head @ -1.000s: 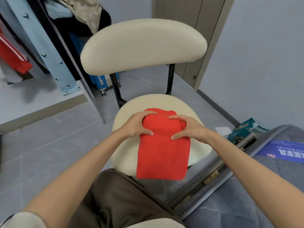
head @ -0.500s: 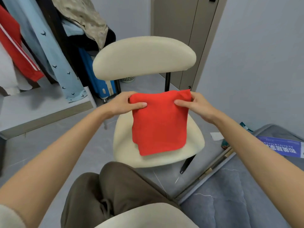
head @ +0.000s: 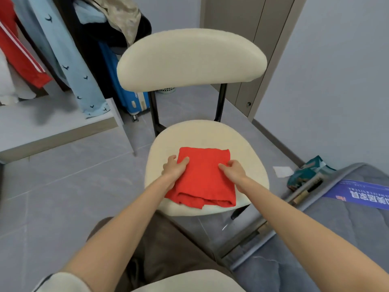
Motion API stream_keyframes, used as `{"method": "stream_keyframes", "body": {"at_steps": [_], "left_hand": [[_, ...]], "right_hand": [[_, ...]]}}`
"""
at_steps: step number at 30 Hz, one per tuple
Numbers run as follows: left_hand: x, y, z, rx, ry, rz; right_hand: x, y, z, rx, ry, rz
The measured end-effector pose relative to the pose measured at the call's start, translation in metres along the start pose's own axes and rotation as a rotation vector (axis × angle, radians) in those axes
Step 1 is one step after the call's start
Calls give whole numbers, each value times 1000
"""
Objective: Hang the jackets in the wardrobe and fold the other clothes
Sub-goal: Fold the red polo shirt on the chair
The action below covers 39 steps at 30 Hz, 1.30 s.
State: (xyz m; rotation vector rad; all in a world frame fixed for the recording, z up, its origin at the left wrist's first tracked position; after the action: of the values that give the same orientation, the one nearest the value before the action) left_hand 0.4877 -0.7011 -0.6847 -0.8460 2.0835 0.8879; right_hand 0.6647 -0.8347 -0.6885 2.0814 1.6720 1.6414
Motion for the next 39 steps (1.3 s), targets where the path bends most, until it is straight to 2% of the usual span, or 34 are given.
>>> {"method": "stream_keyframes", "body": {"at_steps": [3, 5, 7, 10, 16, 17, 19, 22, 24, 27, 30, 33, 35, 37, 39], "left_hand": [[19, -10, 2, 11, 70, 206], [21, -12, 0, -38, 39, 314], [19, -14, -1, -65, -42, 287], [11, -12, -3, -47, -148, 326], [-8, 5, 1, 118, -157, -206], [-6, 9, 1, 112, -163, -185], [6, 19, 4, 63, -178, 18], [30, 23, 4, 29, -153, 299], [36, 19, 1, 42, -154, 267], [27, 13, -4, 22, -240, 238], [12, 12, -10, -31, -315, 124], [20, 1, -11, -4, -256, 113], [35, -9, -11, 16, -138, 168], [40, -8, -11, -77, -53, 132], [35, -2, -11, -175, -73, 25]], "right_hand": [[-19, -9, -3, -32, -56, -85], [-22, -8, -9, -84, -40, -132], [-18, -7, -14, -148, 19, -164], [-10, -10, -18, -120, 44, -118], [12, -3, -20, -130, 148, 171], [13, -5, -21, -133, 159, 193], [5, -13, -22, -94, 127, 162], [-15, -28, -24, 33, -14, 119], [-17, -31, -26, 61, -31, 133], [-4, -31, -29, 75, 54, 195], [5, -13, -29, -28, 117, 277], [-5, 1, -26, -79, 100, 210], [-21, -1, -27, -73, 47, 46], [-29, -1, -28, -108, 36, -66], [-24, -2, -27, -137, 70, 6]]}}
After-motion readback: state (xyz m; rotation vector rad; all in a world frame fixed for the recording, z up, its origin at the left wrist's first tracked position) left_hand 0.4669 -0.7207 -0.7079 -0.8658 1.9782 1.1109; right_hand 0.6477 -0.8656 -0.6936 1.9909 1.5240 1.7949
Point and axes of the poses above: each hand's wrist, its own z-axis towards the middle knuckle, its own y-axis out of the back of the hand, x = y × z, the point moved 7 cm from there along z, towards the middle knuckle, and after that the axes turned 4 degrees about -z, right-handed, at the moved point
